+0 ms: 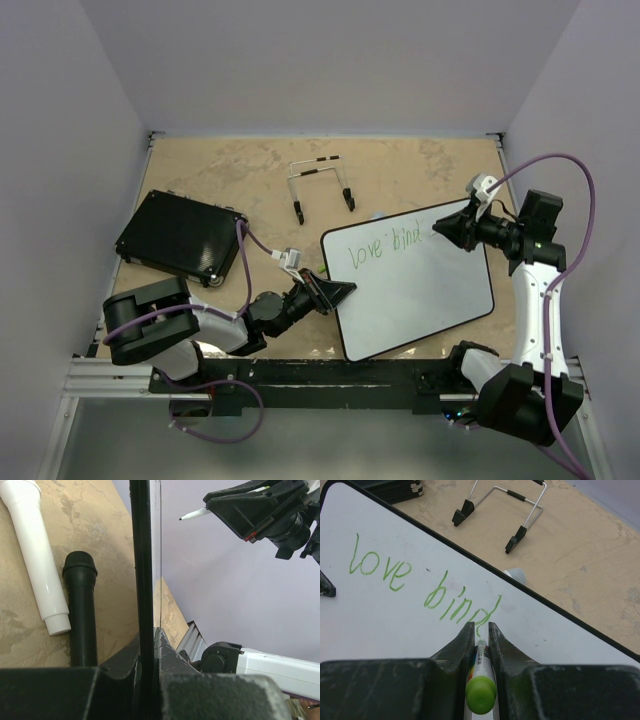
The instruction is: Write a sentence on the whiteboard
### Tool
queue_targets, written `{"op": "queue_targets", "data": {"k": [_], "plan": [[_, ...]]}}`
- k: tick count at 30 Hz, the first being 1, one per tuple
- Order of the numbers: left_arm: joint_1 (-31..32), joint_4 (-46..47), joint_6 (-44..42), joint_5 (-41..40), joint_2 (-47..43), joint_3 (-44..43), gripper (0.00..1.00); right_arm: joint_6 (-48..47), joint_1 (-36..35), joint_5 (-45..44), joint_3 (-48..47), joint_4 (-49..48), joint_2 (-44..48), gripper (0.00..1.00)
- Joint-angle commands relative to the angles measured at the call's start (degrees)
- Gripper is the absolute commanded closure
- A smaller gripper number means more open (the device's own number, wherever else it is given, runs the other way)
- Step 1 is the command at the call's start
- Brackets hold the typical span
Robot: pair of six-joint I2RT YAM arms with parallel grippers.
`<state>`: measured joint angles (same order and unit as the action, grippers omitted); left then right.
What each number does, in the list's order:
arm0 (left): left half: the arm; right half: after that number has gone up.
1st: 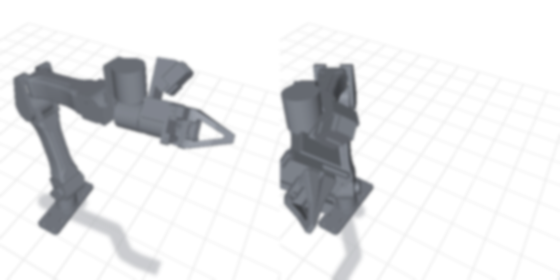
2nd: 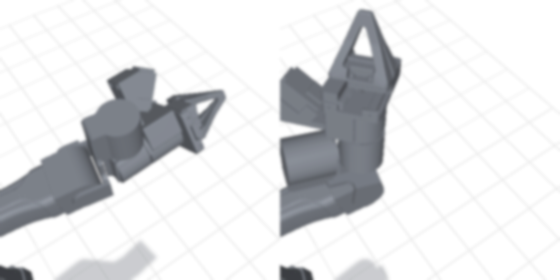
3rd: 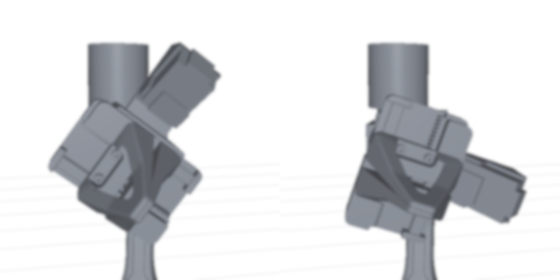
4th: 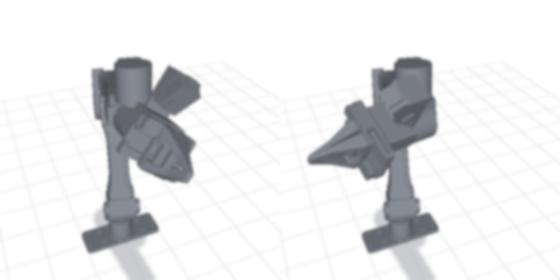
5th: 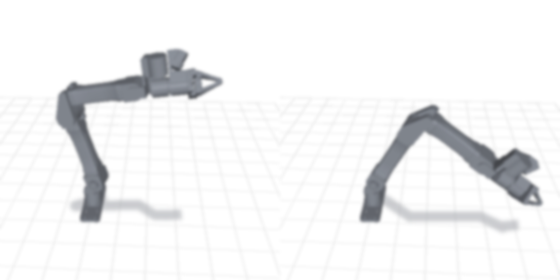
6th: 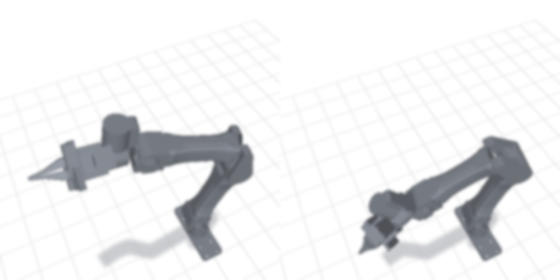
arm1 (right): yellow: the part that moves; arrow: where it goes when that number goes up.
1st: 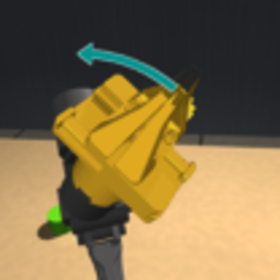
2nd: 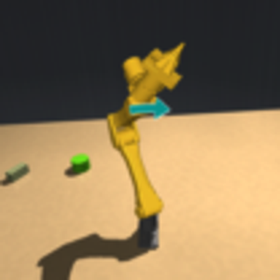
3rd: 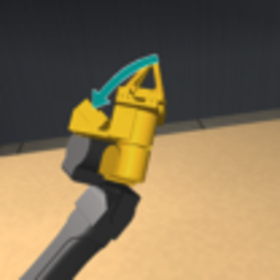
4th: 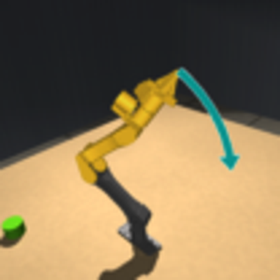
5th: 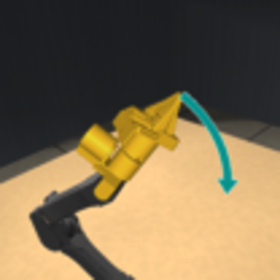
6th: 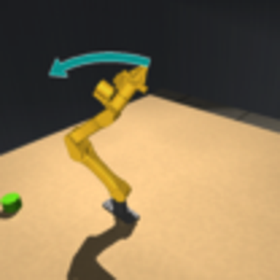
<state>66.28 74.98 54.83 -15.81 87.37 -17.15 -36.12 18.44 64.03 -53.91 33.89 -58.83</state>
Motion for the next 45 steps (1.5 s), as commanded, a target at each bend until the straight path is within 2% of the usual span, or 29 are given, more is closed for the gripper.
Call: {"op": "queue_targets", "data": {"k": [1,19,45], "plan": [[-0.28,3.42,-6.22,-0.71,-1.86,-0.26,1.0,-1.15,0.28,1.36,-1.37,0.83,1.35,1.0],[-0.36,3.86,-5.96,-1.24,-1.94,0.36,1.0,-0.62,0.29,1.01,0.65,-2.33,1.61,1.0],[-0.98,1.4,-6.66,-0.89,-3.7,-0.17,1.0,6.32,0.28,1.1,0.91,-8.84,0.47,1.0]]}}
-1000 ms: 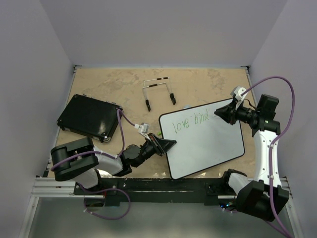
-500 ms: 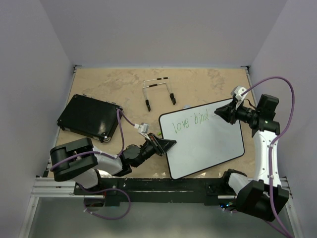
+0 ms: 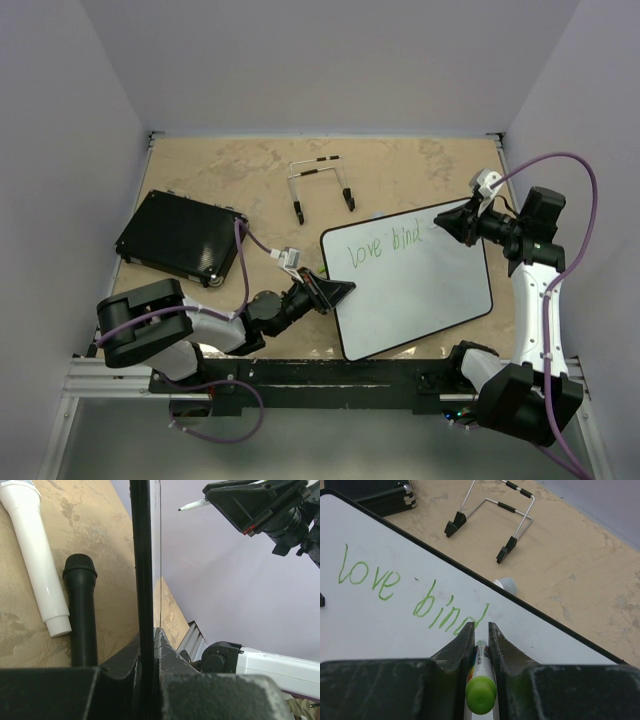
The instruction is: Write a sentence on the whiteboard
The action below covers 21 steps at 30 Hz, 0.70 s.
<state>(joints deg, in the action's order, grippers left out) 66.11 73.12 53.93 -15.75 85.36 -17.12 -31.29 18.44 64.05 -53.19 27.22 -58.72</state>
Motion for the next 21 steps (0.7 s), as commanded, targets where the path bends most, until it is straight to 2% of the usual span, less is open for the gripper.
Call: {"op": "queue_targets", "data": {"k": [1,9,21], "plan": [[-0.8,3.17,-5.77,-0.86,-1.78,-0.19,1.0,1.58,0.28,1.08,0.28,-2.35,0.36,1.0],[-0.8,2.64,-5.86,-0.95,-2.74,0.16,1.0,4.48,0.28,-2.0,0.1,-4.64,-0.08,1.0],[-0.8,2.55,-5.94,-1.04,-3.18,0.6,1.0,2.02,0.37,-2.53,-1.39,-1.74,-1.22,1.0]]}}
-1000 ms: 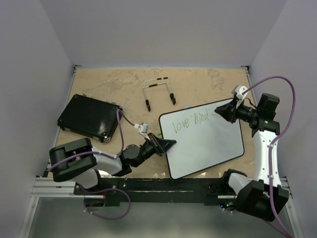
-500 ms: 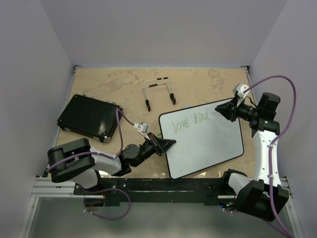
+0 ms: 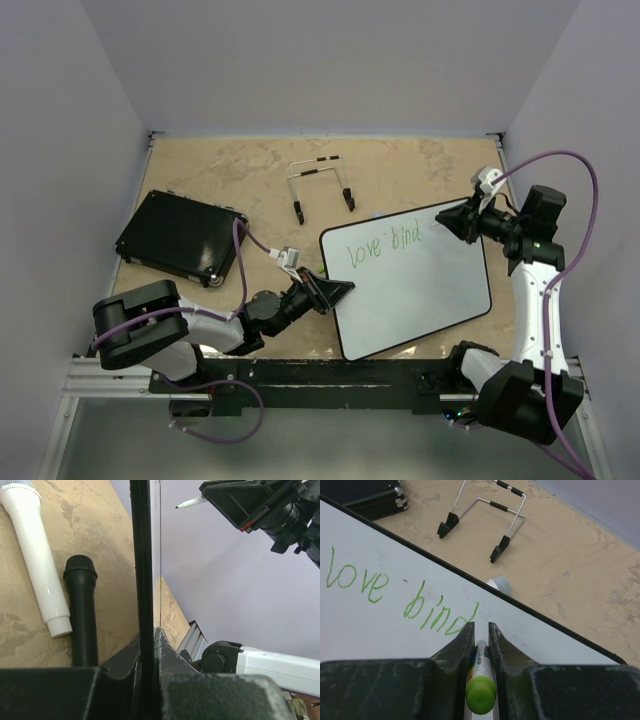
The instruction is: Write a sentence on the whiteboard
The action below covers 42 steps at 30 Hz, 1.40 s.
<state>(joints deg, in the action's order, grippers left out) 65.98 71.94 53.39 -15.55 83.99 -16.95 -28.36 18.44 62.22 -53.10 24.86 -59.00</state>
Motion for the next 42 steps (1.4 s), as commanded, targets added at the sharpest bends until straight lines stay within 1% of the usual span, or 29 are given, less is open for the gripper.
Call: {"op": "queue_targets", "data": {"k": [1,19,31,42], "plan": [[-0.67,3.73,-5.4,-1.24,-1.81,0.43,1.0,-1.0,0.29,-0.78,-1.57,0.89,-1.11,1.0],[-0.67,4.35,-5.05,-1.15,-1.28,0.6,1.0,-2.93,0.28,-1.31,-2.62,2.65,-1.12,1.0],[-0.67,4.35,-4.87,-1.15,-1.1,0.51,1.0,-2.93,0.28,0.98,-1.92,2.82,-0.94,1.0],[-0.67,4.35,-4.61,-0.97,-0.84,0.25,1.0,-1.97,0.28,0.54,-1.39,1.95,-1.03,1.0]]}}
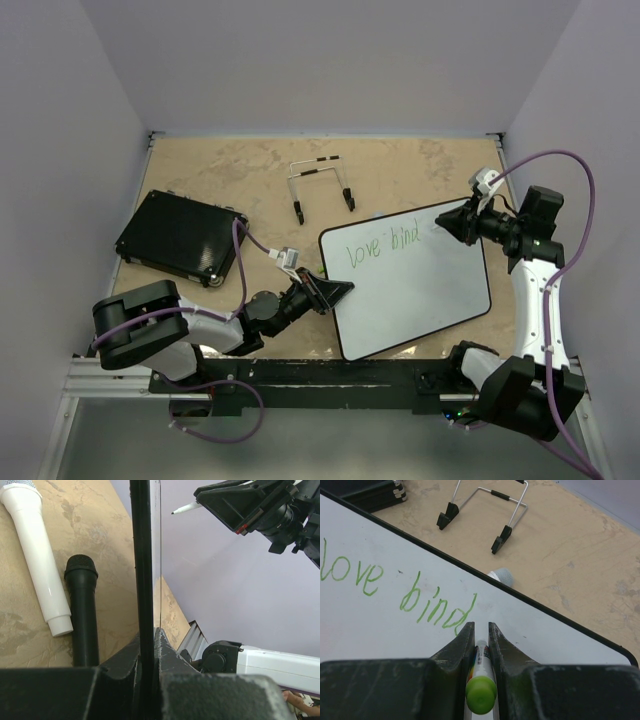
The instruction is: Write a sentence on the whiteboard
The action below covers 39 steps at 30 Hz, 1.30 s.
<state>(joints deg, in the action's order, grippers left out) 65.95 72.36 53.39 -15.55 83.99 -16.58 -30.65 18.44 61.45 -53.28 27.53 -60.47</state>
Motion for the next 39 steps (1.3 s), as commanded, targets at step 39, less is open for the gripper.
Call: {"op": "queue_targets", "data": {"k": [39], "plan": [[-0.65,3.41,-4.08,-0.27,0.83,-2.05,1.0,2.88,-1.03,0.08,-1.22,-5.64,-5.1,1.0]]}}
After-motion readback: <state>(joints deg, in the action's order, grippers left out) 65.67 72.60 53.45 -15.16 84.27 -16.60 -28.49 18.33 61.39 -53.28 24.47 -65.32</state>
